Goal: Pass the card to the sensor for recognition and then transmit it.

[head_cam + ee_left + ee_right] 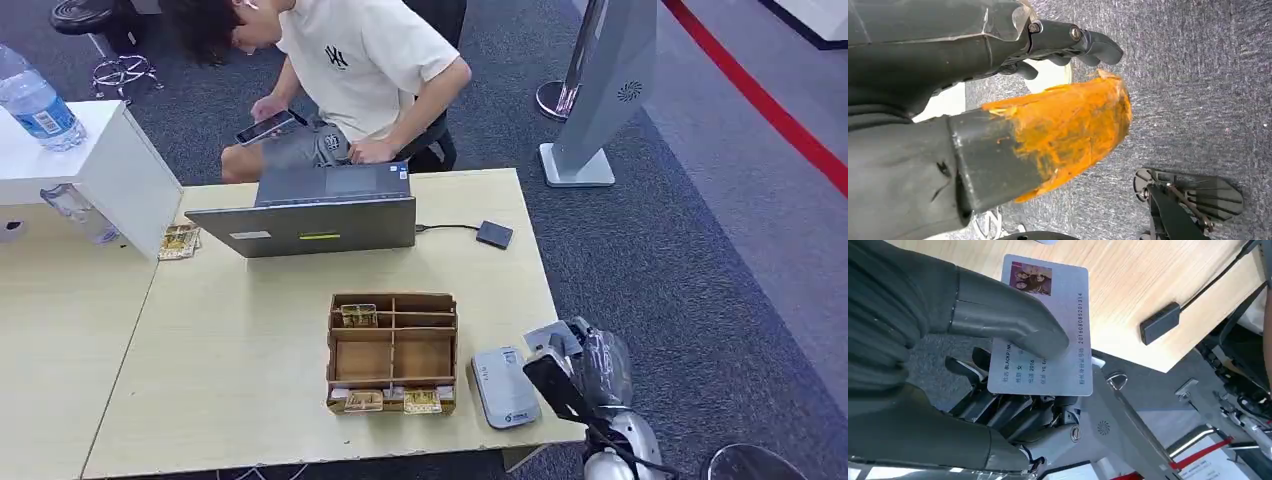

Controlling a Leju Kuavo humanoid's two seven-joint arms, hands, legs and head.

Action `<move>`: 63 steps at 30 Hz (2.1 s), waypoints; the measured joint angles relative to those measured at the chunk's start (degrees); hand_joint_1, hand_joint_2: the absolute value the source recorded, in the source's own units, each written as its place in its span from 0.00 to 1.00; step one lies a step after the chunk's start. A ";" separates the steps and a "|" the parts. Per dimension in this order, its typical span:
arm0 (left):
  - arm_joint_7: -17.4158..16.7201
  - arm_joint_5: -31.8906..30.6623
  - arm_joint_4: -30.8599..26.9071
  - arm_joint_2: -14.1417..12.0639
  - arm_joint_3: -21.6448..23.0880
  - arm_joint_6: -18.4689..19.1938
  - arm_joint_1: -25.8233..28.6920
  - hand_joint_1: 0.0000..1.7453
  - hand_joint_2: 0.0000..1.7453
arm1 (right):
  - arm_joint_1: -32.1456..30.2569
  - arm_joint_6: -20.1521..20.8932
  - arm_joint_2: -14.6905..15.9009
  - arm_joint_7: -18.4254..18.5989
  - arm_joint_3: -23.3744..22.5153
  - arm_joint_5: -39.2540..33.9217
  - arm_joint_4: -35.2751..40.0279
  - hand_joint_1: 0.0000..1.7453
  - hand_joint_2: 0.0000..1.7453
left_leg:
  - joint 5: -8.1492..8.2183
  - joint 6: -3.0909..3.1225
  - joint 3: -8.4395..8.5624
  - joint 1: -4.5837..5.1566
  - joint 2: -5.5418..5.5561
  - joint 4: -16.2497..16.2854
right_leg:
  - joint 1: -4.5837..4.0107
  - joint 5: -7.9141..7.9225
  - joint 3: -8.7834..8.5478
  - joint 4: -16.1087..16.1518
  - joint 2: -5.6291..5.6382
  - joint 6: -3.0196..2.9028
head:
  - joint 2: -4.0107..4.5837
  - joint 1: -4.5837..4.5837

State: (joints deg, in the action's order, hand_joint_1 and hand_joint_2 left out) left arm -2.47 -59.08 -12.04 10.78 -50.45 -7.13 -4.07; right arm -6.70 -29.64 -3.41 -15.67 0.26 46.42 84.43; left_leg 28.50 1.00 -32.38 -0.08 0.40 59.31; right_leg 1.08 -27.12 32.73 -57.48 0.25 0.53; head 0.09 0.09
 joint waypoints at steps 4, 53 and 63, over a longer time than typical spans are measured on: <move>0.00 0.00 0.00 0.02 0.00 0.00 0.00 0.00 0.00 | -0.04 0.00 -0.09 0.00 0.00 0.00 0.17 1.00 1.00 | 0.00 0.00 0.00 0.00 0.00 0.00 | 0.00 0.00 0.00 0.00 0.00 0.00 | 0.00 0.00; 0.00 -5.21 0.00 -0.02 0.57 1.31 0.07 0.00 0.00 | 3.55 -6.18 -2.57 -10.16 0.18 11.00 2.43 1.00 1.00 | -0.08 -0.07 -0.29 -0.02 -0.11 -0.04 | 0.00 0.15 0.15 -0.13 0.13 -0.17 | 0.00 -0.07; -0.42 -8.11 0.00 0.24 3.02 2.16 -0.77 0.00 0.00 | 18.21 -10.14 -9.57 -10.84 6.30 31.36 3.76 1.00 1.00 | -0.38 -0.34 -0.23 -0.03 0.18 -0.03 | -0.15 0.25 0.23 -0.08 -0.06 -0.25 | 0.00 -0.02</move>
State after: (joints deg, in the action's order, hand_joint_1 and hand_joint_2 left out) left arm -2.89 -67.19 -12.04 11.02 -47.43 -4.96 -4.83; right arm 11.51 -39.78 -12.98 -26.51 6.56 77.79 88.19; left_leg 28.12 0.66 -32.62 -0.11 0.57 59.28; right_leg 0.93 -26.87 32.96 -57.56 0.19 0.29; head 0.09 0.07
